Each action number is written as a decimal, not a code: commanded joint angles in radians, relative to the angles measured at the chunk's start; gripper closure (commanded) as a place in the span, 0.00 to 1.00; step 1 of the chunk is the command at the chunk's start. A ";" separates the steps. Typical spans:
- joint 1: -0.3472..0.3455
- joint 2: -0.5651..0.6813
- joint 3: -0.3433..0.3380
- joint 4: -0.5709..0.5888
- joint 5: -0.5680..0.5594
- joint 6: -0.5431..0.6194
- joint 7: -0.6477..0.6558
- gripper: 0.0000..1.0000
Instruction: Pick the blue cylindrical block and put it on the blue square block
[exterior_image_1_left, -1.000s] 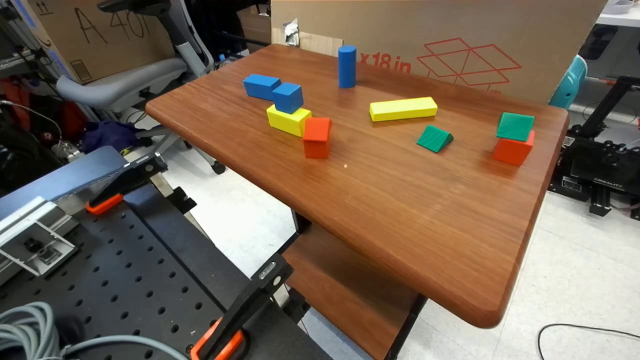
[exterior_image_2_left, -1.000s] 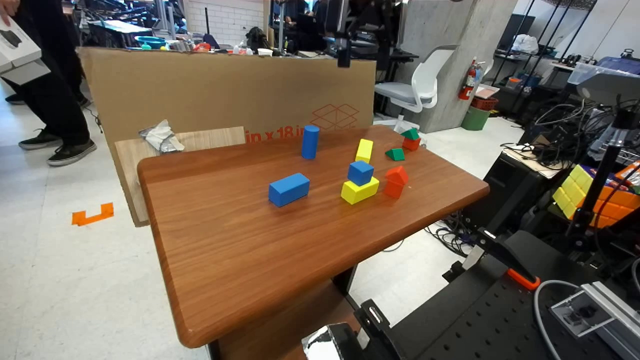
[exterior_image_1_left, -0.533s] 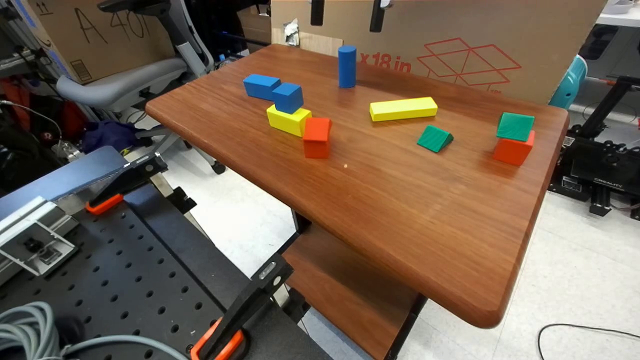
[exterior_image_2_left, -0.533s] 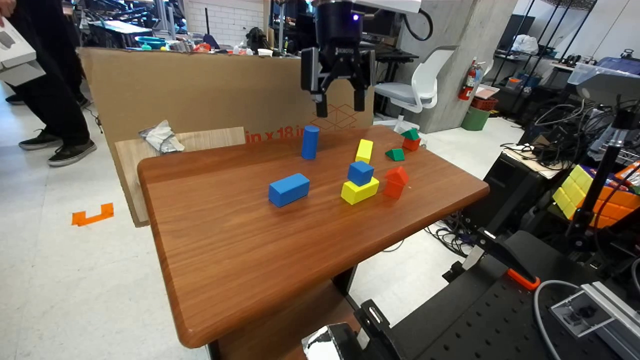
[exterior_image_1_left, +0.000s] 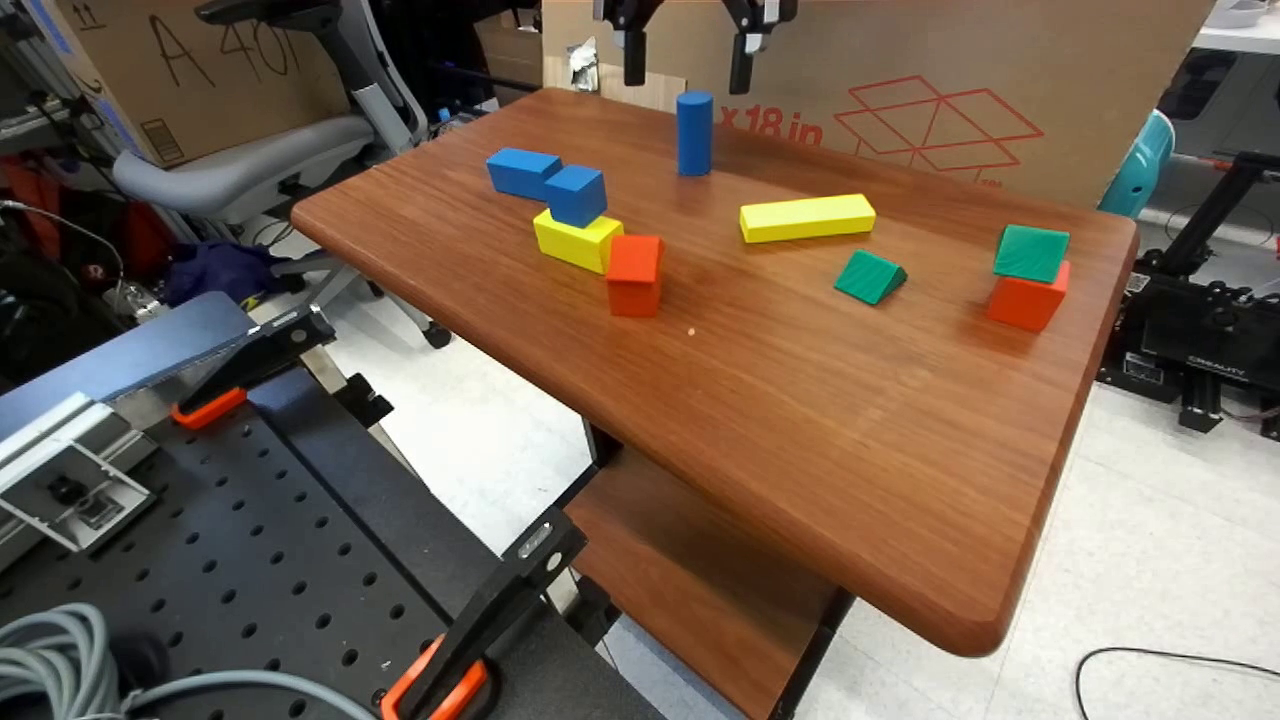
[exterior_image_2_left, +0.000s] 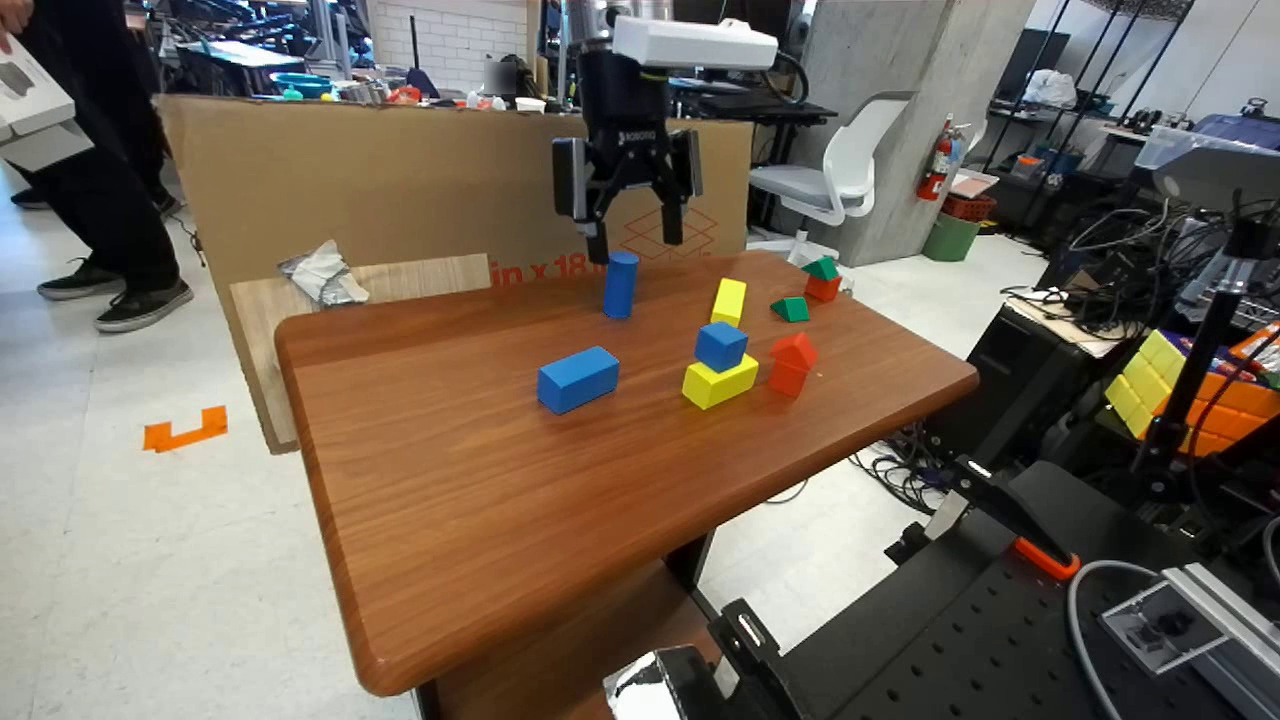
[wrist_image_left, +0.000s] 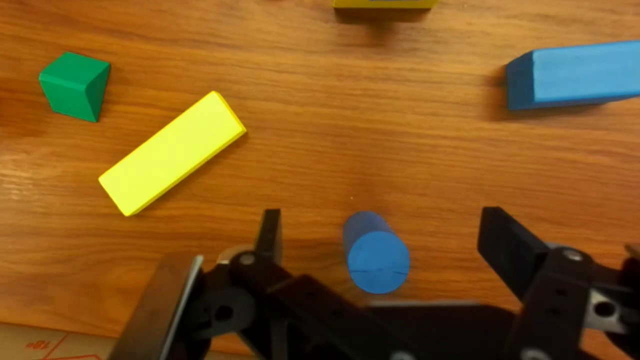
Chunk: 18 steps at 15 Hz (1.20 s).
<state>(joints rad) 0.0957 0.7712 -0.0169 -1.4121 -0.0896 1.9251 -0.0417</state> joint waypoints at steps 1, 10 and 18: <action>0.013 0.063 -0.005 0.080 -0.044 -0.003 0.031 0.00; 0.015 0.101 -0.004 0.120 -0.065 -0.020 0.025 0.58; 0.034 0.071 0.000 0.113 -0.058 -0.051 0.043 0.92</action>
<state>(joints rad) 0.1188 0.8497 -0.0184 -1.3275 -0.1303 1.9185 -0.0290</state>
